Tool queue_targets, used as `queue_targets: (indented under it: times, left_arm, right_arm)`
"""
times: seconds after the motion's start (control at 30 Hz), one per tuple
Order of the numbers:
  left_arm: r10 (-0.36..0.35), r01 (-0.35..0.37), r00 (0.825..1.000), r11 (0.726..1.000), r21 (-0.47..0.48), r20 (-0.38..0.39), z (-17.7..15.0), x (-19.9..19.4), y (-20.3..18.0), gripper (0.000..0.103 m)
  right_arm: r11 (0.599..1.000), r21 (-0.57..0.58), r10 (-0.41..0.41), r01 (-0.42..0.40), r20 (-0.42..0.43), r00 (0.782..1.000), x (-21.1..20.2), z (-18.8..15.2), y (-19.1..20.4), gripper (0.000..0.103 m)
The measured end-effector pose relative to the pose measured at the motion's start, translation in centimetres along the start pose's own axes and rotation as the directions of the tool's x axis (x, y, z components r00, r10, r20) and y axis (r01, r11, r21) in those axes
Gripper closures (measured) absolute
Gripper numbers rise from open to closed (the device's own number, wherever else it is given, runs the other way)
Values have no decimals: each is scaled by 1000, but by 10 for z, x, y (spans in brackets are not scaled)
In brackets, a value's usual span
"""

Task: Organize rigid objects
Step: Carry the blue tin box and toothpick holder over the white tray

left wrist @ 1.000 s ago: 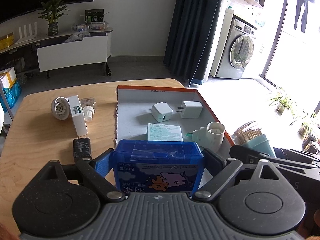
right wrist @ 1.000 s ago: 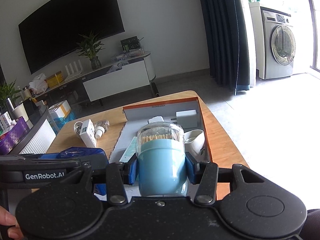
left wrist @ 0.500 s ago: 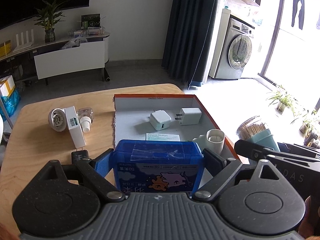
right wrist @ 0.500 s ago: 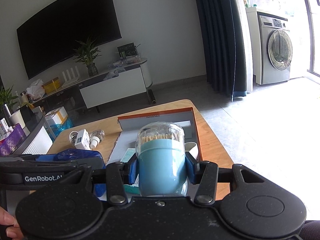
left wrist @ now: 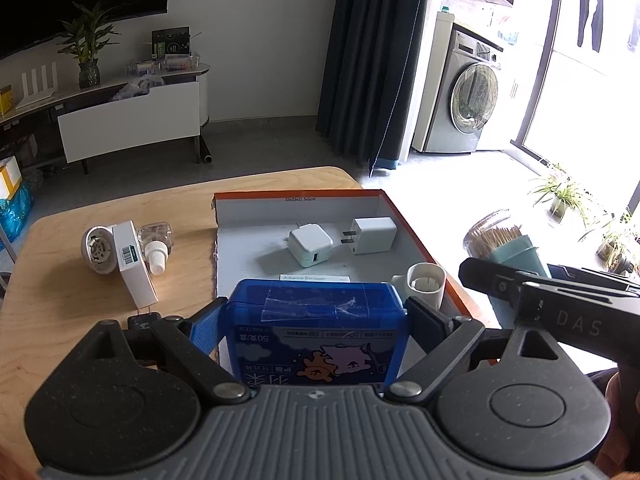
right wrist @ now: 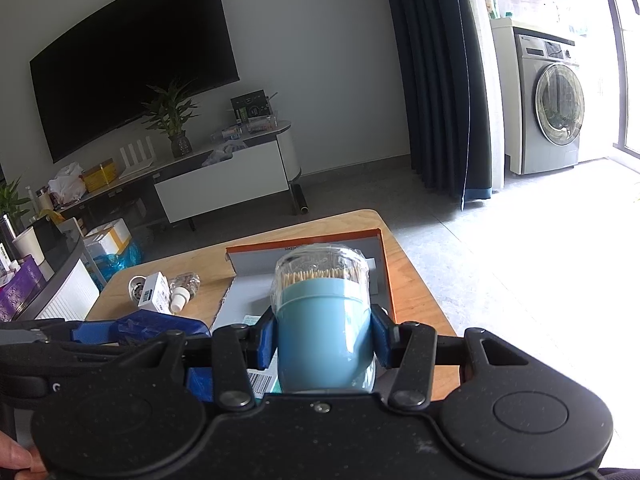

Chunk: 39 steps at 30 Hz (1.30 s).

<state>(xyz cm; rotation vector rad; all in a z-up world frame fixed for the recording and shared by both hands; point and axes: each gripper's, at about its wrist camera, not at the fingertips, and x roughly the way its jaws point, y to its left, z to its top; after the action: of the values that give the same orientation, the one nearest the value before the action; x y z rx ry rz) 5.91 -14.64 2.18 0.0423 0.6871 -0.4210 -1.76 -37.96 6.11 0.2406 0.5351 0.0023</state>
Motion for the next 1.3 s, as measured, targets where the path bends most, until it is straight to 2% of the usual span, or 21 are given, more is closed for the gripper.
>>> queue_targets:
  times: [1.3]
  left_arm:
    - [-26, 26, 999, 999, 29, -25, 12, 24, -12, 9]
  right_arm:
    - [1000, -18, 14, -14, -9, 1000, 34, 22, -1, 46]
